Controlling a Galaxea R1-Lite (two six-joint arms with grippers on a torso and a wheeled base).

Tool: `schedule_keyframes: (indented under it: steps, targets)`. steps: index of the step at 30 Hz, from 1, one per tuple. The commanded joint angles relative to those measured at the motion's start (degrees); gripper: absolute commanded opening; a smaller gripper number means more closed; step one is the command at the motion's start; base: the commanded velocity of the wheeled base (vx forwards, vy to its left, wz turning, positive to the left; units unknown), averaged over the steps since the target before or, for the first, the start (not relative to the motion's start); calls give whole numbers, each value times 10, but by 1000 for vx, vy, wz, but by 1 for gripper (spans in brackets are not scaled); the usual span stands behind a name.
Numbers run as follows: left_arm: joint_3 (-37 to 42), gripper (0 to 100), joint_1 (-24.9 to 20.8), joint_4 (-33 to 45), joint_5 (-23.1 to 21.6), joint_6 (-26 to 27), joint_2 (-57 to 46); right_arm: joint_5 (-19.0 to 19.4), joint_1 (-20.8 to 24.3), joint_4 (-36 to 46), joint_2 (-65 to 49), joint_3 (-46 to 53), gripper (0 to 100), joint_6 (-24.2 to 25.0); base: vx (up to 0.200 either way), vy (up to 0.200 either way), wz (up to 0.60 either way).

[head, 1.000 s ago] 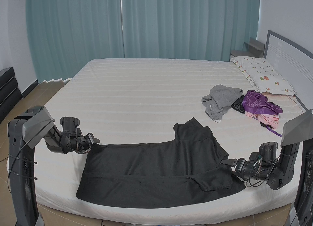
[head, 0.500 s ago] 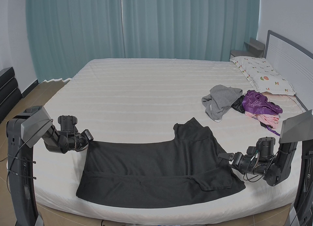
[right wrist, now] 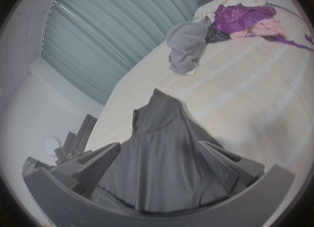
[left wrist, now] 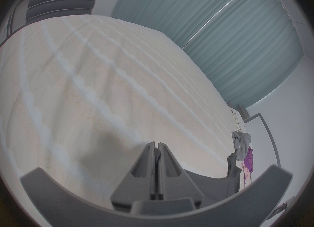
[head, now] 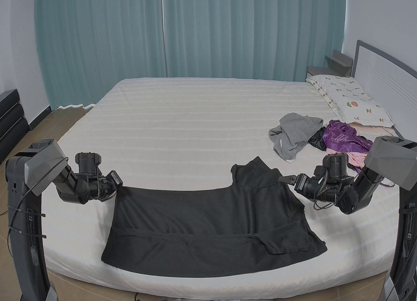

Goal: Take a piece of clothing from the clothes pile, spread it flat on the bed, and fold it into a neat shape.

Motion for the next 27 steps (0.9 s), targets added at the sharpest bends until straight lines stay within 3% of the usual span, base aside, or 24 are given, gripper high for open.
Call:
schedule_keyframes:
  steps: [1, 6, 15, 27]
  targets:
    - [9, 0, 0, -1, 0, -5, -6, -57, 9, 105, 88, -171, 100, -19, 0, 0, 0]
    - [10, 0, 0, -1, -1, -1, -3, -106, 18, 155, 131, -274, 100, -18, 0, 0, 0]
    - [10, 0, 0, -1, 0, -1, -3, -144, 18, 173, 211, -387, 100, -17, 0, 0, 0]
    - [10, 0, 0, -1, -1, 0, -2, -152, 21, 172, 227, -447, 100, -11, 0, 0, 0]
